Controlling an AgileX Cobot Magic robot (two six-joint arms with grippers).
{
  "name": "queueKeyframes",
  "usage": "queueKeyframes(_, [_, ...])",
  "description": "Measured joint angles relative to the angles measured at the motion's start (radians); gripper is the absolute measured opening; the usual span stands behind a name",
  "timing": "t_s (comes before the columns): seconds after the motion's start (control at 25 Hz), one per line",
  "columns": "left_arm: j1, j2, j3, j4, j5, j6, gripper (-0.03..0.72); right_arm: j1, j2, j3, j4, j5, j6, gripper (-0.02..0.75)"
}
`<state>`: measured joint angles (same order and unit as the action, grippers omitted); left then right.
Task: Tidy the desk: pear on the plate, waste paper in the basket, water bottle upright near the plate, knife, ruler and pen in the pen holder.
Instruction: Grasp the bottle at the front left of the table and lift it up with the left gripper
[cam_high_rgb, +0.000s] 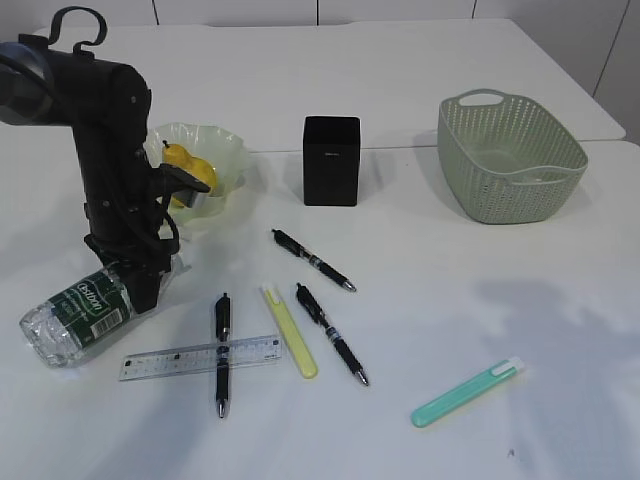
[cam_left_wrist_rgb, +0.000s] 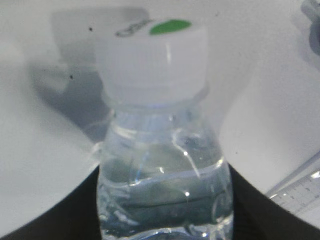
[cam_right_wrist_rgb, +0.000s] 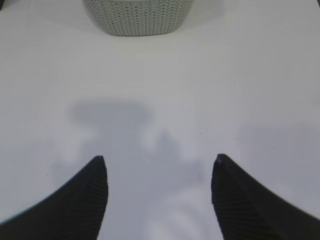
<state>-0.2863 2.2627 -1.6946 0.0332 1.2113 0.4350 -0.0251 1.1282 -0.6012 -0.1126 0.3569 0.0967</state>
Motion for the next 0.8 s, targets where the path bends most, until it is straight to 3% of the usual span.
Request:
queueKeyframes(0.6, [0.077,-0.183,0.0,-0.049,-0.011,-0.075,0.379,0.0,0.0,0.0,0.002,0.0,0.0,0.512])
queueKeyframes(0.8, [0.086,-0.251,0.004,-0.152,0.0,-0.075,0.379,0.0,0.0,0.0,0.002,0.0,0.0,0.512])
